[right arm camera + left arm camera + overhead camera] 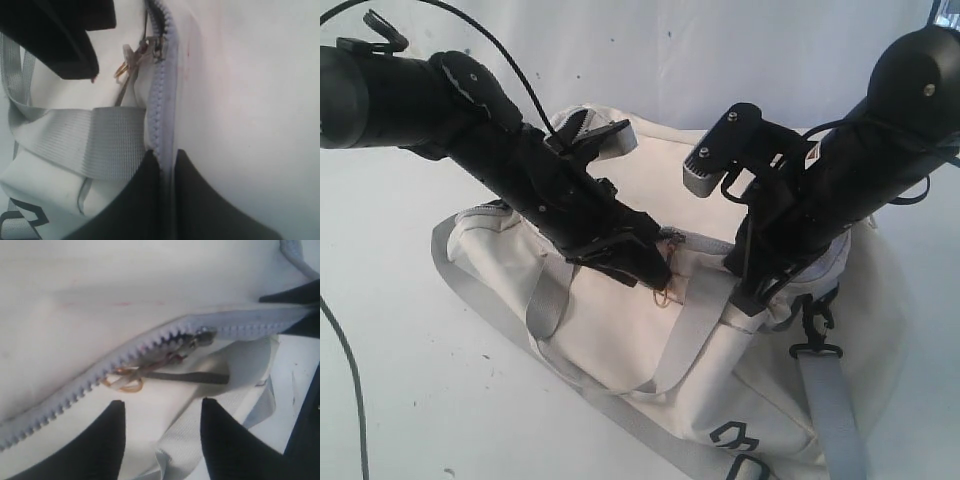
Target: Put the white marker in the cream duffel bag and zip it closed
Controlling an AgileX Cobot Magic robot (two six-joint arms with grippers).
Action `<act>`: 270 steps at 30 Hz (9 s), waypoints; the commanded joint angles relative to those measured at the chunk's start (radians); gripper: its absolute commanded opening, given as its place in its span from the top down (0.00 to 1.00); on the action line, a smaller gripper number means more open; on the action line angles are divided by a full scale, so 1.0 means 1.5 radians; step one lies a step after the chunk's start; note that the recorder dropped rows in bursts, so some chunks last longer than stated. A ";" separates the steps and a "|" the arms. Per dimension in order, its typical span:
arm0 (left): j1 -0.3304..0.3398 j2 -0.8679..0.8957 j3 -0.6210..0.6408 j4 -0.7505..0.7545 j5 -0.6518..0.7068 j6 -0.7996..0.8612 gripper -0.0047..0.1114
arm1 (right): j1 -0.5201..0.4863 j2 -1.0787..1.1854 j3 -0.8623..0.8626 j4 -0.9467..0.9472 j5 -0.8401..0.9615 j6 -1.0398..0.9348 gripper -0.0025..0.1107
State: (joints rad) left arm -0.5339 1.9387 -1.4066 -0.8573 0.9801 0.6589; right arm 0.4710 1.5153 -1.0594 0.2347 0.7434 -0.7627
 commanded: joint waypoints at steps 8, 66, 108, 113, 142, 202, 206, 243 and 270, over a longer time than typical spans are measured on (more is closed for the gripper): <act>-0.024 -0.005 0.002 -0.035 -0.083 0.054 0.39 | -0.002 -0.006 0.001 0.012 -0.023 0.006 0.98; -0.023 -0.067 -0.002 0.154 -0.095 -0.070 0.96 | -0.002 -0.006 0.001 0.014 -0.019 0.012 0.98; -0.025 -0.012 -0.002 0.134 -0.074 -0.132 0.96 | -0.002 -0.006 0.001 0.012 -0.007 0.013 0.98; -0.025 -0.046 -0.002 0.219 -0.117 -0.202 0.96 | -0.002 -0.006 0.001 0.012 -0.010 0.013 0.98; 0.209 -0.062 -0.002 0.358 -0.146 -0.265 0.96 | -0.002 -0.006 0.001 -0.035 -0.013 0.064 0.98; 0.268 -0.156 -0.001 0.244 0.046 -0.174 0.96 | -0.194 -0.006 -0.059 0.020 -0.031 0.193 0.48; 0.268 -0.155 -0.001 0.231 0.040 -0.165 0.96 | -0.173 -0.020 -0.064 0.172 -0.029 0.075 0.48; 0.268 -0.155 -0.001 0.160 0.063 -0.093 0.96 | 0.224 0.253 -0.126 0.327 -0.508 -0.064 0.42; 0.281 -0.155 -0.010 0.114 0.007 -0.198 0.96 | 0.232 0.288 -0.126 0.324 -0.473 -0.127 0.98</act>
State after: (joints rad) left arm -0.1285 1.7138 -1.4066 -0.6847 1.0155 0.3809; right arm 0.8173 1.9478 -1.2484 0.7238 -0.0173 -0.9140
